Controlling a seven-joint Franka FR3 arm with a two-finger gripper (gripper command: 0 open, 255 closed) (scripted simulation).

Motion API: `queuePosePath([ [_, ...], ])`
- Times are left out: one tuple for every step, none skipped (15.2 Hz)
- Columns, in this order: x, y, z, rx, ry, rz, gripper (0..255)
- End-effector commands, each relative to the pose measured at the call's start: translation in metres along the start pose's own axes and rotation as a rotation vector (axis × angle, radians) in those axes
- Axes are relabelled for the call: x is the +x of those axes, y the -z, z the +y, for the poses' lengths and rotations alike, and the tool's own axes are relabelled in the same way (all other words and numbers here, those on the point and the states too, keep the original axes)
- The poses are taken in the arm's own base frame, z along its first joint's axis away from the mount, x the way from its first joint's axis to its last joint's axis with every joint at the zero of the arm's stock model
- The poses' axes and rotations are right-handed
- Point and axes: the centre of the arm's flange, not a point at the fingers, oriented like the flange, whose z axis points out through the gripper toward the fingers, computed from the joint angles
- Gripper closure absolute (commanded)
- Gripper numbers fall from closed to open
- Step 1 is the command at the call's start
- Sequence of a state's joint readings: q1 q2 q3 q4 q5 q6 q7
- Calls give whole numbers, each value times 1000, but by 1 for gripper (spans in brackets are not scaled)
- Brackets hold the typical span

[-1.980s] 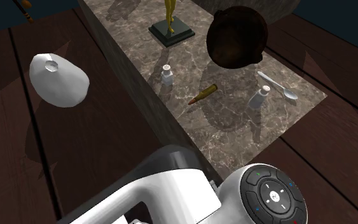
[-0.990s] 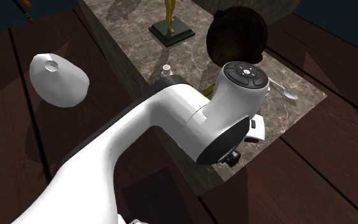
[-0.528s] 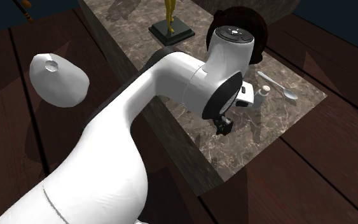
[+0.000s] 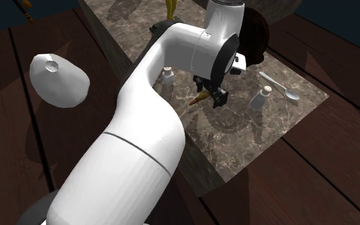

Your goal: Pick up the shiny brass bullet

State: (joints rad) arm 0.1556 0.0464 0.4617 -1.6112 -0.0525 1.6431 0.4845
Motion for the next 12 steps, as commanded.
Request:
queuePosePath([
  [13, 0, -23, 4, 4, -2, 0],
  [20, 1, -34, 6, 7, -2, 0],
  [22, 2, -38, 6, 8, -3, 0],
  [22, -4, -38, 6, 8, -3, 0],
  [22, -9, -38, 6, 8, -3, 0],
  [22, -14, -38, 6, 8, -3, 0],
  [22, -19, -39, 6, 8, -3, 0],
  [22, -25, -39, 6, 8, -3, 0],
  [22, -30, -39, 6, 8, -3, 0],
  [22, -38, -39, 6, 8, -3, 0],
  [22, -38, -39, 6, 8, -3, 0],
  [22, -38, -39, 6, 8, -3, 0],
])
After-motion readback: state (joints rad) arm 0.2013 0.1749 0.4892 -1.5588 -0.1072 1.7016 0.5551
